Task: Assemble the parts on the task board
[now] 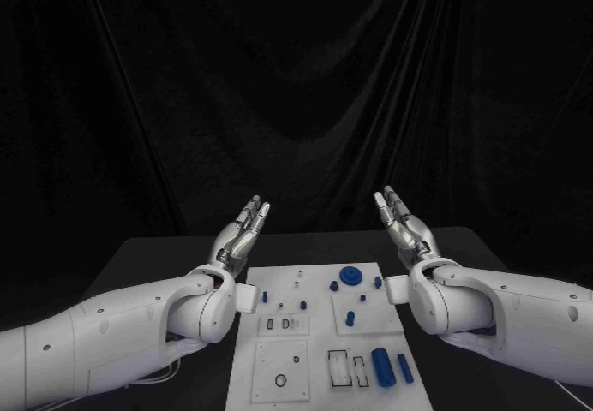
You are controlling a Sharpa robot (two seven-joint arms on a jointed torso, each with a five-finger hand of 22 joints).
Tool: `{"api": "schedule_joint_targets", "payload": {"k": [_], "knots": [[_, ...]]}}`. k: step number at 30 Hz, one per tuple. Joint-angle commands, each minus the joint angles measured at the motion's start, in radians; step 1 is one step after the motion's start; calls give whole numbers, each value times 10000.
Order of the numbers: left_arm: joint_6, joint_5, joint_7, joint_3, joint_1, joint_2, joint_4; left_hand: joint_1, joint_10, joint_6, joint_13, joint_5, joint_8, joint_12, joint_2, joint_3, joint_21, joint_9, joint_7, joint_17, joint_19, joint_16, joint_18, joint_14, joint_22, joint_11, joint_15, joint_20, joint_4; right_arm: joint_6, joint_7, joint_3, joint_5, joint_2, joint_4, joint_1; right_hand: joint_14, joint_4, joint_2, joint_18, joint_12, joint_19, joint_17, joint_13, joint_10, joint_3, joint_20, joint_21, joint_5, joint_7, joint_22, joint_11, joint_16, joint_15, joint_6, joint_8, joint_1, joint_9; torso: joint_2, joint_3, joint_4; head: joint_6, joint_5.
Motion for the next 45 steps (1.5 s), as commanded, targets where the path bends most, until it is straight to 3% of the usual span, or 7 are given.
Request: {"api": "schedule_joint_targets", "payload": {"k": [1,17,19,22,26,36,45], "knots": [[2089,280,1165,-142,174,87,-120,135,0,13,-15,17,16,-33,18,5,-34,10,-60,-17,8,-36,152,14,-17,-56,-1262,-715,75,321,309,0,231,-11,4,13,-3,81,-177,101,-18,-3,-15,3,30,-107,-740,-69,13,369,-17,400,-35,-1867,109,68,563,35,-1,-1,0,2,0],[4026,370,1272,-508,446,-469,-303,398,0,137,-15,92,36,-33,33,13,-34,32,-66,-17,8,-36,537,14,-17,-6,-984,-22,73,1263,-376,0,-1858,-207,-373,219,-3,90,-692,118,249,-3,-15,105,287,433,1624,-69,267,1115,-17,2566,-35,534,515,131,1359,93,-15,-6,-13,-497,53],[4139,293,1273,-508,448,-543,-287,507,0,146,-15,131,36,-33,35,37,-34,32,-79,-17,8,-36,588,14,-17,-18,-785,219,75,1204,-493,0,-2355,-224,-404,307,-3,91,-780,69,349,110,-15,134,398,565,2053,23,537,1242,54,2857,-35,1058,630,142,1713,107,-14,-6,-13,-545,54],[4248,30,1277,-508,455,-634,-315,1063,0,99,-15,578,29,-33,14,195,-34,25,-11,-17,8,-36,328,14,-17,78,713,1424,71,1095,-658,0,-3069,-224,-444,457,338,-38,-842,14,749,1848,146,249,857,773,2647,1151,1210,1483,730,3313,172,1667,940,198,2410,155,-20,-4,-1,-670,5],[4251,-812,1371,-507,474,-753,-480,1287,0,189,-15,703,49,-33,14,190,-34,43,180,-17,8,-36,481,14,-17,384,959,1879,69,964,-947,0,-4607,-147,-550,817,4223,11,-1055,-22,1902,5159,1243,470,2224,872,3116,3015,1736,2337,1588,3945,2314,2279,2606,554,3348,412,-7,-3,-11,-833,16],[4177,-1820,1494,-506,506,-975,-476,2002,0,576,-15,1253,116,-33,-54,230,-29,104,336,-17,13,-36,700,14,-13,483,1150,2323,46,1901,-3219,0,-10528,412,-1125,1638,9534,-281,-1158,197,3375,9544,1680,621,6162,859,2637,4157,1923,2506,1857,4095,3729,1597,4444,518,4806,537,-1,-6,-17,-1264,89],[4162,-1919,1454,-506,532,-1117,-223,2264,0,767,-15,1470,146,-33,-30,295,-4,130,429,-17,39,-36,714,14,6,529,1215,2456,31,3307,-5371,0,-16168,860,-1613,1761,13148,-540,-1573,182,2712,12415,2678,668,8174,1985,1479,5450,393,2150,2594,3244,5117,406,7360,890,5368,847,32,-36,7,-1495,121]]}}
